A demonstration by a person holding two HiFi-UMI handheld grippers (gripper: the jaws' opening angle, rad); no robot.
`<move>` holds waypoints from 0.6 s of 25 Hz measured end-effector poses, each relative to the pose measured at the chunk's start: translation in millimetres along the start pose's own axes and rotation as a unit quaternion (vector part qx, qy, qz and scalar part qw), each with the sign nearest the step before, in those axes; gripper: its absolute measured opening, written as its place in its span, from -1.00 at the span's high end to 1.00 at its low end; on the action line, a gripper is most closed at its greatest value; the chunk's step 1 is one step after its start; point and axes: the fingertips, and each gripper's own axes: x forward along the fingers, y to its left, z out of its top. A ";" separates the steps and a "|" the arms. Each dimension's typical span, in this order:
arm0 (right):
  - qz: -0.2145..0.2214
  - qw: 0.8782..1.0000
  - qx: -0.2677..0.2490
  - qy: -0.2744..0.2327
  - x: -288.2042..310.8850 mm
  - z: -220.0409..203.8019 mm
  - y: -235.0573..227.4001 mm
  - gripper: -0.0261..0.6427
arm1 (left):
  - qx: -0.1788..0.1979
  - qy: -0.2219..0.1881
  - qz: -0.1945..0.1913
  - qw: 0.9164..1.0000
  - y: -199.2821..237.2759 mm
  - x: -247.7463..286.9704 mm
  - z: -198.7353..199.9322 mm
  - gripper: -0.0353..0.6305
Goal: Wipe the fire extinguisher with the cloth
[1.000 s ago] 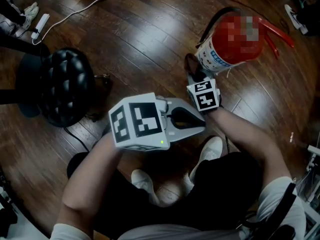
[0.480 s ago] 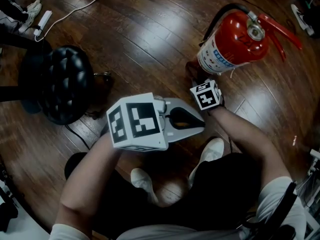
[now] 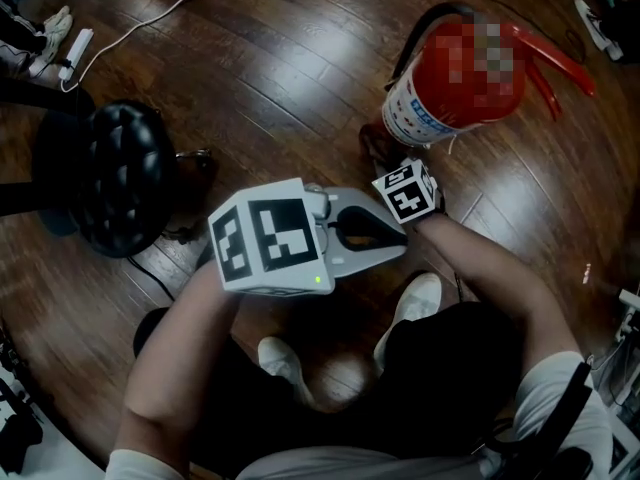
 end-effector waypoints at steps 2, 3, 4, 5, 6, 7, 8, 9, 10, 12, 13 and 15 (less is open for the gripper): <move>0.007 1.000 -0.008 -0.003 -9.5 1.5 1.3 0.76 | 0.005 -0.003 0.003 1.000 5.9 2.4 8.2 0.89; 0.013 1.000 -0.006 -0.004 -17.1 3.0 3.2 0.76 | 0.009 0.001 0.002 1.000 7.5 4.0 10.6 0.89; 0.023 1.000 -0.002 -0.006 -25.6 5.4 6.2 0.76 | 0.015 0.010 0.000 1.000 7.9 5.2 11.4 0.89; 0.035 0.999 0.000 -0.007 -34.6 8.4 9.6 0.76 | 0.021 0.022 -0.003 1.000 7.6 5.7 11.7 0.89; 0.048 0.999 0.000 -0.007 -44.3 11.0 12.2 0.76 | 0.026 0.034 -0.007 0.999 6.6 6.0 12.0 0.89; 0.059 0.998 0.000 -0.006 -55.4 12.4 13.4 0.76 | 0.029 0.044 -0.013 0.999 4.6 6.6 13.0 0.89; 0.066 0.998 -0.002 -0.002 -68.3 12.5 13.9 0.76 | 0.031 0.053 -0.019 0.998 1.3 7.7 14.4 0.89; 0.071 0.997 -0.007 0.003 -82.3 11.5 14.9 0.76 | 0.030 0.060 -0.026 0.997 -3.5 8.4 16.1 0.89; 0.077 0.997 -0.012 0.009 -96.4 10.2 16.8 0.76 | 0.027 0.065 -0.033 0.997 -9.1 7.9 18.1 0.89; 0.088 0.996 -0.020 0.018 -124.4 10.8 20.3 0.76 | 0.017 0.071 -0.038 0.997 -20.0 3.5 24.5 0.89; 0.092 0.995 -0.024 0.019 -139.5 12.8 20.7 0.76 | 0.011 0.072 -0.037 0.997 -25.3 0.3 29.7 0.89; 0.096 0.995 -0.023 0.021 -174.1 18.9 20.1 0.76 | -0.002 0.068 -0.031 0.997 -38.4 -7.1 44.8 0.89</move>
